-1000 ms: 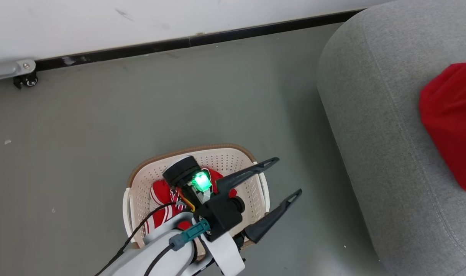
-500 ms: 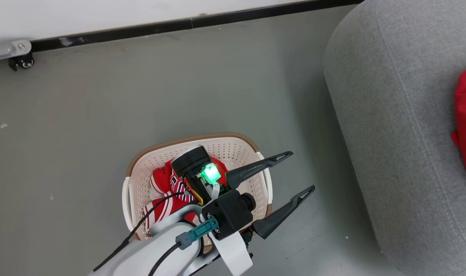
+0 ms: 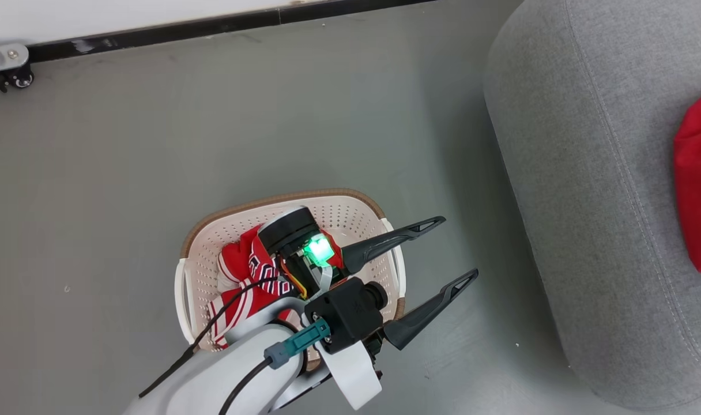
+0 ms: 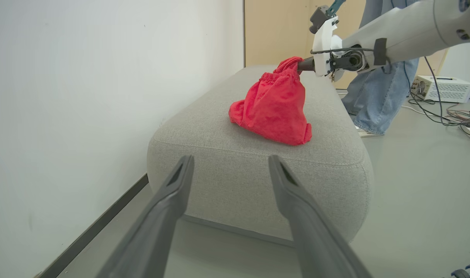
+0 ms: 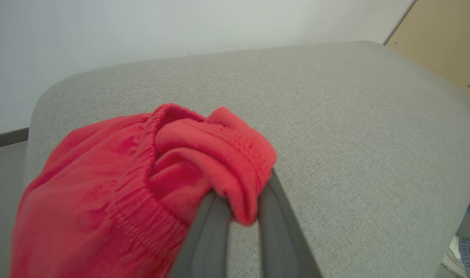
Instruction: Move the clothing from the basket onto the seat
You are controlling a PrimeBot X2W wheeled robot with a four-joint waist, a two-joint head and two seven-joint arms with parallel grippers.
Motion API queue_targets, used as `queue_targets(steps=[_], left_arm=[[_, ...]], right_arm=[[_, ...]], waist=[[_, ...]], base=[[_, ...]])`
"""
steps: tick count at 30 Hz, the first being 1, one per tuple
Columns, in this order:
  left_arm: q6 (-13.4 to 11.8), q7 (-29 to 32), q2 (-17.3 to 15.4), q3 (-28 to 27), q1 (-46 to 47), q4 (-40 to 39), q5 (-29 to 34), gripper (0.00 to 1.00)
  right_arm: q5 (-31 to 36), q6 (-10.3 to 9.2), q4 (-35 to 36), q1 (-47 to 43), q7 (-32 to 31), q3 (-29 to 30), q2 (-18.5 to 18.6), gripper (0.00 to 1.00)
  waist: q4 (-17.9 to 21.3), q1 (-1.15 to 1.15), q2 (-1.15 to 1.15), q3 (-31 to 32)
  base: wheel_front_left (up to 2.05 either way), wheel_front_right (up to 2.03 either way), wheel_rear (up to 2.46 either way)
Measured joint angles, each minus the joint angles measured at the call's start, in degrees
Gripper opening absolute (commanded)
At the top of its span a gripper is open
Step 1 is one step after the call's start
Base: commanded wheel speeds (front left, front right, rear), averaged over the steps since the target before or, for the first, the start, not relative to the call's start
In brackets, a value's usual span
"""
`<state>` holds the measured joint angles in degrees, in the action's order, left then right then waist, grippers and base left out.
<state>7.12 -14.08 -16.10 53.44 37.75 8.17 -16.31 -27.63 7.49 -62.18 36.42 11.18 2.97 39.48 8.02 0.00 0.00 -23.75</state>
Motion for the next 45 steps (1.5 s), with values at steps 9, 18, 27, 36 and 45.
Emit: queue_targets(steps=[9, 18, 27, 36, 45], left_arm=[[0.0, 0.0, -0.2, -0.2, 0.2, 0.1, 0.0, 1.00], [0.0, -0.1, -0.3, -0.4, 0.2, 1.1, 0.0, 1.00], [0.0, -0.4, -0.3, -0.5, 0.2, 1.9, -0.1, 1.00], [0.0, -0.5, 0.0, -0.5, 0.2, 3.1, -0.5, 1.00], [-0.1, -0.6, 0.4, -2.5, -1.0, 4.0, -1.4, 1.00]], right_arm=[[0.1, 0.00, -2.2, 0.0, 1.4, 1.6, -1.1, 1.00], [0.4, 0.00, -2.6, -0.2, 2.0, 0.9, -1.9, 1.00], [0.3, 0.00, -2.9, -4.2, 2.5, 1.9, -1.0, 1.00], [0.2, 0.01, -0.7, -5.0, 2.5, 1.7, 0.6, 1.00], [0.7, 0.01, 6.7, -4.5, 2.8, -2.9, 3.7, 1.00]], waist=[[0.9, 0.00, 0.00, -0.7], [2.4, 0.00, 0.00, -0.7], [4.6, 0.00, 0.00, 0.3], [6.5, 0.00, 0.00, 2.3], [7.8, 0.00, 0.00, 5.0]], base=[[0.00, 0.00, 0.00], [0.00, 0.00, 0.00], [0.00, 0.00, 0.00], [0.00, 0.00, 0.00], [0.00, 0.00, 0.00]])
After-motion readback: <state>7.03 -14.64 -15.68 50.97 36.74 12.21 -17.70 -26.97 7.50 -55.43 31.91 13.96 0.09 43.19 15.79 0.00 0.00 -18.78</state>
